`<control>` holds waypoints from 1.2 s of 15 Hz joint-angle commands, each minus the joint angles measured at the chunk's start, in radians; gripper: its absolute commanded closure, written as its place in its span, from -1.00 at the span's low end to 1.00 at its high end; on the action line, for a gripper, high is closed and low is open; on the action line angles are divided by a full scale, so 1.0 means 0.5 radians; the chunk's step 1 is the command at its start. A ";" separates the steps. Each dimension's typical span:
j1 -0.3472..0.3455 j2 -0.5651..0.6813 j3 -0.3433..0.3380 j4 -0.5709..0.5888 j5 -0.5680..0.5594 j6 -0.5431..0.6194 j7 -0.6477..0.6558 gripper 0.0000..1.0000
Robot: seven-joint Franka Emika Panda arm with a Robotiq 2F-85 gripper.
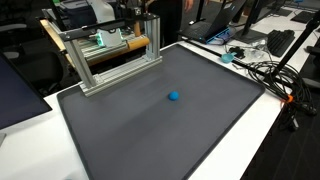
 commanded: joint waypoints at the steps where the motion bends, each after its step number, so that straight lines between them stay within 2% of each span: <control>1: 0.053 -0.020 -0.068 -0.013 0.059 -0.045 -0.096 -1.00; 9: 0.048 -0.034 -0.065 -0.011 0.094 -0.089 -0.041 -1.00; 10: 0.050 -0.035 -0.068 -0.011 0.097 -0.086 -0.045 -0.81; 11: 0.049 -0.037 -0.067 -0.013 0.097 -0.080 -0.043 -0.46; 18: 0.046 -0.035 -0.050 -0.006 0.088 -0.084 -0.023 0.52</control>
